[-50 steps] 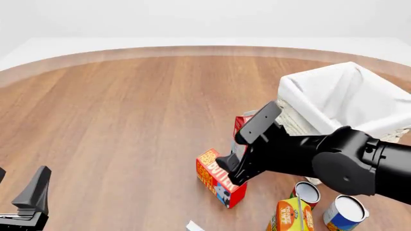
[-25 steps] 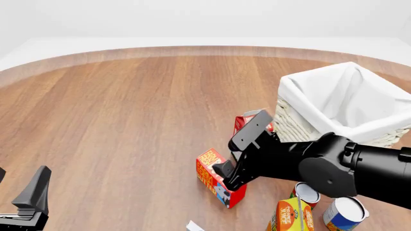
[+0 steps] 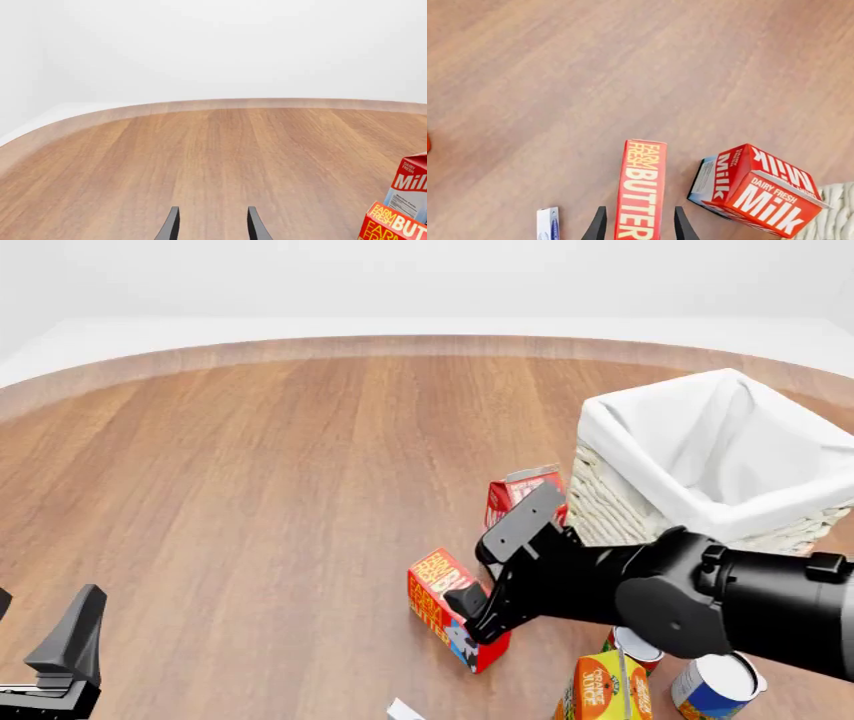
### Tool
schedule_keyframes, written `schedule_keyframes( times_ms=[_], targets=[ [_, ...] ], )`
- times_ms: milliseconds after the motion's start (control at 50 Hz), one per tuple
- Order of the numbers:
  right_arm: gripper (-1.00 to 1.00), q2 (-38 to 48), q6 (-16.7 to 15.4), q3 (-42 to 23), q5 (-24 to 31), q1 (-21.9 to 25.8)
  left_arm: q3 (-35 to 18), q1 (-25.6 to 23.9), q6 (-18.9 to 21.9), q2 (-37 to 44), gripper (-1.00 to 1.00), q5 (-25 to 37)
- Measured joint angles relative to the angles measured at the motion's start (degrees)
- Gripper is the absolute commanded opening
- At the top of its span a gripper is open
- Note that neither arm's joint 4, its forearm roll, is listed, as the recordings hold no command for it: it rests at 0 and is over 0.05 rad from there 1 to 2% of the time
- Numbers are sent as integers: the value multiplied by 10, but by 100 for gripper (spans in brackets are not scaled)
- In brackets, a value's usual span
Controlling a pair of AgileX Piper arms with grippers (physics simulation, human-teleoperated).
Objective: Pick up the cream cheese box and the butter, and put them in the basket.
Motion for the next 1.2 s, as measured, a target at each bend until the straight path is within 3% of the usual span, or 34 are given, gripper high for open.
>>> schedule_keyframes(
  times_ms=[1200],
  targets=[
    [100, 35, 28, 41, -54, 0, 0, 0, 0, 0, 100, 0]
  ],
)
